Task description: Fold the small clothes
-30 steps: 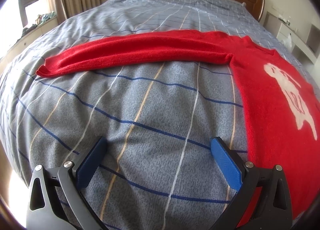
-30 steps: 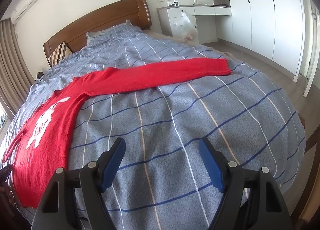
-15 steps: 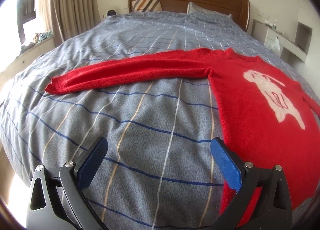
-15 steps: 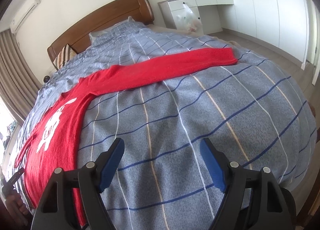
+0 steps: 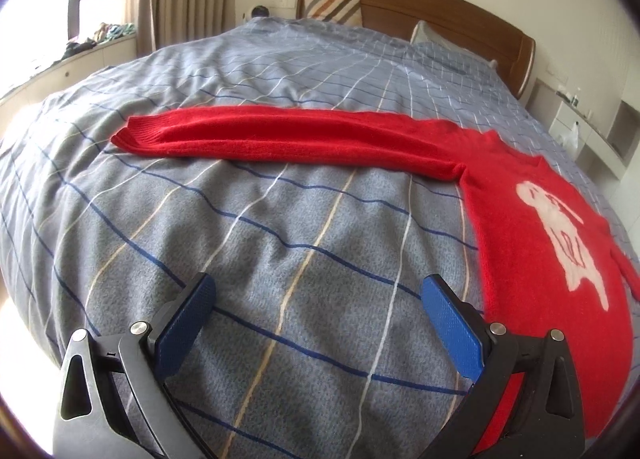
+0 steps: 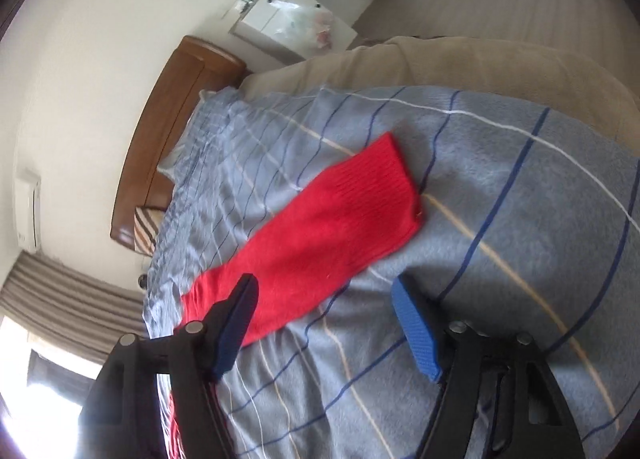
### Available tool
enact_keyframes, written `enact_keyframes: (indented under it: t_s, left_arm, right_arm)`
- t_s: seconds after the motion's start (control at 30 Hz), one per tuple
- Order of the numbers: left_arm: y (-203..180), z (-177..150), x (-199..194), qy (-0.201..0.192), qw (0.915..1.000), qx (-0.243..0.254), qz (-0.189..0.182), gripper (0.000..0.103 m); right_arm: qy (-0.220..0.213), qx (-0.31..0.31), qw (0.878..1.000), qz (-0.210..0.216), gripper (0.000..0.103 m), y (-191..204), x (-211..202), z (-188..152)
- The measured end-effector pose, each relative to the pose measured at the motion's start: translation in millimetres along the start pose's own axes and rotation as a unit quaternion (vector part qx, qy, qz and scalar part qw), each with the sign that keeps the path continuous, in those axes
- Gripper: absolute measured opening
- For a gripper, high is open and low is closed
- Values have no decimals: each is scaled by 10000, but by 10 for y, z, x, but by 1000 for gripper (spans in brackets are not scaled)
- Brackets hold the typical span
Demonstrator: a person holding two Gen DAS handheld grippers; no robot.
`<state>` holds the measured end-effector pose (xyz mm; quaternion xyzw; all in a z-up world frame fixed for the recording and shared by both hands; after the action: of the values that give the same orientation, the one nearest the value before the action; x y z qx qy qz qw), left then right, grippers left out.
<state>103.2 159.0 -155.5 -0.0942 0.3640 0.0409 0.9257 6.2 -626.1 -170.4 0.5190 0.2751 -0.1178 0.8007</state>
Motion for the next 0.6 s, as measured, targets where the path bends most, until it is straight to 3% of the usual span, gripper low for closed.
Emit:
enact_keyframes:
  t_s: [0.07,0.17,0.33,0.4,0.43,0.47,0.6]
  left_arm:
    - [7,-5,22,38,10000,-21,25,103]
    - [-11,-19,32,46,9999,46,90,103]
    - [-44,-43,50,64,9997,157,198,103]
    - [-42,-46,55,73,9996,172,219,103]
    - [-42,-45,54,70,9996,168,215,103]
    - [-42,-45,55,68,9996,157,206,103]
    - [-28,-44,57,52,9998,77,171,103]
  right_arm:
    - [-88,154,9998,-130,51,-55,48,98]
    - [-240,373,9986,-281,38,-132,103,166]
    - [-256,608,9977,-151,33,-172,227,269]
    - [-122,522,9985,-142,22,-116,304,318]
    - [-75,426,9988,-218,10,-72,327,344]
    - [-66,313,9991,-281,7,4,334,357]
    - [-283,-509,9983,-57,6,713,278,381]
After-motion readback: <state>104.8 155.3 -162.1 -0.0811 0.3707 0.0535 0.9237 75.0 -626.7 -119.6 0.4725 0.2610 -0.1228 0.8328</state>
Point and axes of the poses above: each gripper's, at about its wrist camera, not at the fingertips, and x roughly the way its jaws point, y to its left, z to its top, the point moved 2 cm from there along x, roughly the way its jaws point, and after that the axes turned 1 degree about z, right-handed, at the moved point
